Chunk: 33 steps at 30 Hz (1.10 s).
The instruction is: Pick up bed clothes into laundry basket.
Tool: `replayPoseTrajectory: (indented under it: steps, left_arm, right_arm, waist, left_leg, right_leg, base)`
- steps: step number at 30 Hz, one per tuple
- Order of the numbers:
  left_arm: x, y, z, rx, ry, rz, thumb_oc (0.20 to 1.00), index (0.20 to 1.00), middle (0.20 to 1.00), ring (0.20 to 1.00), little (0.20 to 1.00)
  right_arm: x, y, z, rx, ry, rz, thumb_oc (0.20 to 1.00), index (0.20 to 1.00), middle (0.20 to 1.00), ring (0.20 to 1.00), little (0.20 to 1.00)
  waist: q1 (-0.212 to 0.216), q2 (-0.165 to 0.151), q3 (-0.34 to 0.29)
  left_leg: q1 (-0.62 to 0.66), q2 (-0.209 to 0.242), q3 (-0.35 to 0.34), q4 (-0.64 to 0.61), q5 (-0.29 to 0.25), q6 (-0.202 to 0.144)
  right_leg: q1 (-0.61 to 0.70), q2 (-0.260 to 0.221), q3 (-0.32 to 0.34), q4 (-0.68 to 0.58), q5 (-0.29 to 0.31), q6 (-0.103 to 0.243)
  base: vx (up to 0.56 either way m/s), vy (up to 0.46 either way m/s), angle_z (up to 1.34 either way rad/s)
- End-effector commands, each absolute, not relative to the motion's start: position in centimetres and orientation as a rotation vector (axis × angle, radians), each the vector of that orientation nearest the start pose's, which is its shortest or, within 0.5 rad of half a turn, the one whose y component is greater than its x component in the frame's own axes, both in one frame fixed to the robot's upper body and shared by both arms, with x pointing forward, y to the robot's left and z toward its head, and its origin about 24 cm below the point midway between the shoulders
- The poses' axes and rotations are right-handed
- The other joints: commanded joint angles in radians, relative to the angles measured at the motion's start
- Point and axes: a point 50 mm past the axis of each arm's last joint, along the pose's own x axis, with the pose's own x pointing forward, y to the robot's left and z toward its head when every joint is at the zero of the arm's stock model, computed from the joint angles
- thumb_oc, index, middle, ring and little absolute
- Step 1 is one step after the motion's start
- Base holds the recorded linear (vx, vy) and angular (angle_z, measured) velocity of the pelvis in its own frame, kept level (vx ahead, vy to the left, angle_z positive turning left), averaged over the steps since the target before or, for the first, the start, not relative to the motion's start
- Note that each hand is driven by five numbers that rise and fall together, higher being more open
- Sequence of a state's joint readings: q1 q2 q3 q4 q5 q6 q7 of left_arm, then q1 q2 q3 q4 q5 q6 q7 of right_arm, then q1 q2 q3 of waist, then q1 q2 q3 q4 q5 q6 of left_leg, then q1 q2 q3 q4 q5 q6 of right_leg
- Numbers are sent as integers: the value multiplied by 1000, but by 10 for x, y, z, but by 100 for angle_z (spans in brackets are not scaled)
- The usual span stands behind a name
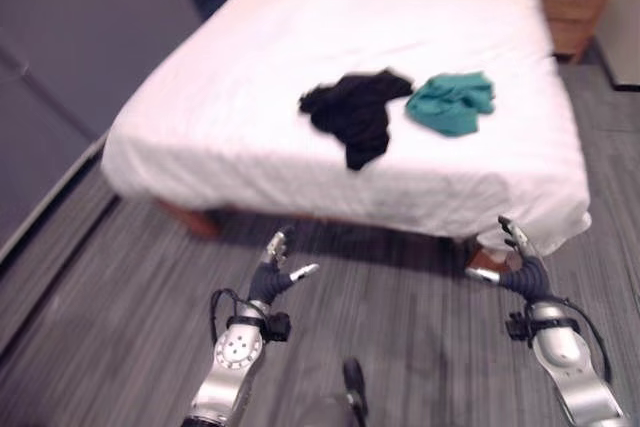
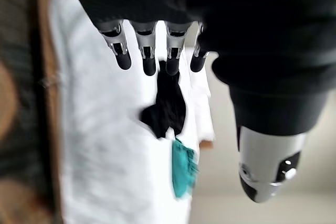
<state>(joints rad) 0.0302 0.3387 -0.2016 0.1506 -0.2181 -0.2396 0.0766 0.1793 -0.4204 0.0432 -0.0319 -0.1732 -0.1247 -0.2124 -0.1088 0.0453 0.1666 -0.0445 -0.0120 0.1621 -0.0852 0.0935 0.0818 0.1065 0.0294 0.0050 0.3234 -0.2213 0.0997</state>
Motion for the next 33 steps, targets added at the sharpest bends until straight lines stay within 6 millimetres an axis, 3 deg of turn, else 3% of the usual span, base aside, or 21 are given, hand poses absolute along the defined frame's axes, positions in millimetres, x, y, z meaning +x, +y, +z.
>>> replayPoseTrajectory:
  steps: [1,3,4,6,8,9,13,15,17,18,19,20,21,22,23,24,25,26,28,31,33]
  left_arm:
    - [252,191,58,175,-197,-49,1000,1000,1000,1000,1000]
    - [253,195,64,170,-220,-38,1000,1000,1000,1000,1000]
    - [254,195,64,169,-221,-37,1000,1000,1000,1000,1000]
    - [254,197,65,156,-224,-36,1000,1000,1000,1000,1000]
    - [255,201,67,162,-232,-31,1000,1000,1000,1000,1000]
    - [257,205,67,174,-230,-11,1000,1000,1000,1000,1000]
    - [257,207,68,186,-229,-13,1000,1000,1000,1000,1000]
    - [254,203,67,176,-230,-26,1000,1000,1000,1000,1000]
    - [257,192,67,111,-237,-47,1000,1000,1000,1000,1000]
    - [257,189,67,94,-237,-50,1000,1000,1000,1000,1000]
    - [257,187,67,81,-236,-66,1000,1000,1000,1000,1000]
    - [258,187,67,82,-237,-66,1000,1000,1000,1000,1000]
    - [256,187,65,83,-227,-70,1000,1000,1000,1000,1000]
    - [252,189,58,82,-198,-60,1000,1000,1000,1000,1000]
    - [252,188,58,82,-198,-60,1000,1000,1000,1000,1000]
    - [249,190,52,79,-169,-48,1000,1000,1000,1000,1000]
    - [247,192,49,67,-158,-41,1000,1000,1000,1000,1000]
    - [244,192,46,72,-140,-29,1000,1000,1000,1000,1000]
    - [243,194,43,55,-125,-26,1000,1000,1000,1000,1000]
    - [235,199,30,47,-56,-45,1000,1000,1000,1000,1000]
    - [231,203,26,48,-34,-46,1000,1000,1000,1000,1000]
  right_arm:
    - [246,-223,91,-627,-292,-211,1000,1000,1000,1000,1000]
    - [257,-223,111,-679,-374,-255,1000,1000,1000,1000,1000]
    - [257,-223,112,-680,-375,-255,1000,1000,1000,1000,1000]
    - [259,-225,121,-717,-408,-276,1000,1000,1000,1000,1000]
    - [264,-223,134,-742,-461,-292,1000,1000,1000,1000,1000]
    - [276,-210,145,-693,-508,-256,1000,1000,1000,1000,1000]
    - [283,-192,155,-687,-551,-167,1000,1000,1000,1000,1000]
    - [285,-192,162,-775,-579,-149,1000,1000,1000,1000,1000]
    - [292,-198,169,-898,-604,-194,1000,1000,1000,1000,1000]
    - [296,-201,173,-932,-606,-205,1000,1000,1000,1000,1000]
    - [299,-209,173,-973,-583,-246,1000,1000,1000,1000,1000]
    - [299,-209,173,-973,-583,-247,1000,1000,1000,1000,1000]
    - [299,-214,171,-983,-569,-271,1000,1000,1000,1000,1000]
    - [301,-227,159,-1030,-496,-305,1000,1000,1000,1000,1000]
    - [301,-227,159,-1030,-496,-305,1000,1000,1000,1000,1000]
    - [303,-236,148,-1056,-433,-320,1000,1000,1000,1000,1000]
    - [303,-240,143,-1059,-397,-321,1000,1000,1000,1000,1000]
    - [306,-253,136,-1057,-343,-368,1000,1000,1000,1000,1000]
    - [307,-253,129,-1051,-296,-345,1000,1000,1000,1000,1000]
    - [303,-268,75,-1059,-26,-310,1000,1000,1000,1000,1000]
    - [298,-270,55,-1027,64,-296,1000,1000,1000,1000,1000]
  waist:
    - [50,-32,36]
    - [51,-31,37]
    - [46,-29,39]
    - [39,-38,29]
    - [37,-40,22]
    - [50,-45,17]
    - [65,-70,-3]
    - [70,-64,13]
    - [96,-87,60]
    - [102,-99,71]
    - [111,-115,77]
    - [111,-120,74]
    - [114,-118,69]
    - [129,-110,58]
    - [130,-112,57]
    - [148,-94,49]
    - [161,-84,47]
    - [167,-85,55]
    - [162,-84,53]
    - [172,-65,20]
    - [173,-67,-2]
  left_leg:
    - [101,75,-16,-2,-56,-94]
    - [147,78,1,-2,-88,-95]
    - [149,80,-2,-2,-90,-96]
    - [169,69,-16,-2,-115,-102]
    - [192,77,-31,-2,-146,-115]
    - [239,99,-16,-2,-174,-137]
    - [301,124,-6,-2,-223,-166]
    - [259,180,-34,211,-172,-189]
    - [62,203,-81,559,-53,-216]
    - [-1,208,-81,641,-47,-204]
    - [-74,207,-41,637,-79,-190]
    - [-77,201,-38,630,-72,-187]
    - [-82,203,-22,555,-102,-183]
    - [-71,170,-42,357,-102,-176]
    - [-67,166,-39,344,-91,-175]
    - [-70,146,-96,188,-24,-181]
    - [-57,131,-135,110,-13,-178]
    - [-80,130,-151,111,8,-192]
    - [-76,126,-151,117,4,-188]
    - [6,99,-148,28,-6,-173]
    - [43,92,-129,-2,-14,-168]
  right_leg:
    - [-168,-126,-13,117,247,91]
    - [-242,-158,-72,55,249,86]
    - [-236,-157,-76,49,248,85]
    - [-249,-145,-67,-123,222,63]
    - [-251,-161,-90,-341,285,72]
    - [-299,-188,-164,-409,327,87]
    - [-271,-202,-210,-411,330,77]
    - [-190,-184,-210,-411,324,40]
    - [-119,-186,-229,-410,301,-21]
    - [-98,-184,-248,-411,283,-35]
    - [-67,-185,-247,-411,259,-32]
    - [-73,-192,-246,-411,262,-31]
    - [-58,-188,-241,-411,248,-22]
    - [-44,-191,-221,-411,233,-3]
    - [-47,-195,-221,-411,236,-3]
    - [-36,-181,-214,-411,222,6]
    - [-22,-175,-208,-411,216,6]
    - [5,-175,-223,-411,203,8]
    - [9,-174,-210,-403,202,4]
    - [13,-186,-188,-386,204,15]
    - [26,-201,-182,-411,216,30]
  base:
    - [266,131,-54]
    - [364,62,-44]
    - [352,-18,-34]
    - [372,-94,8]
    - [519,-198,54]
    - [423,-196,47]
    - [387,-215,27]
    - [360,-307,54]
    - [175,-312,82]
    - [312,-235,72]
    - [241,-130,52]
    - [340,-17,26]
    - [392,166,9]
    - [394,162,5]
    - [418,227,-29]
    - [243,131,-44]
    - [311,135,-49]
    - [213,88,-50]
    - [181,108,-48]
    - [266,172,-54]
    - [198,105,-43]
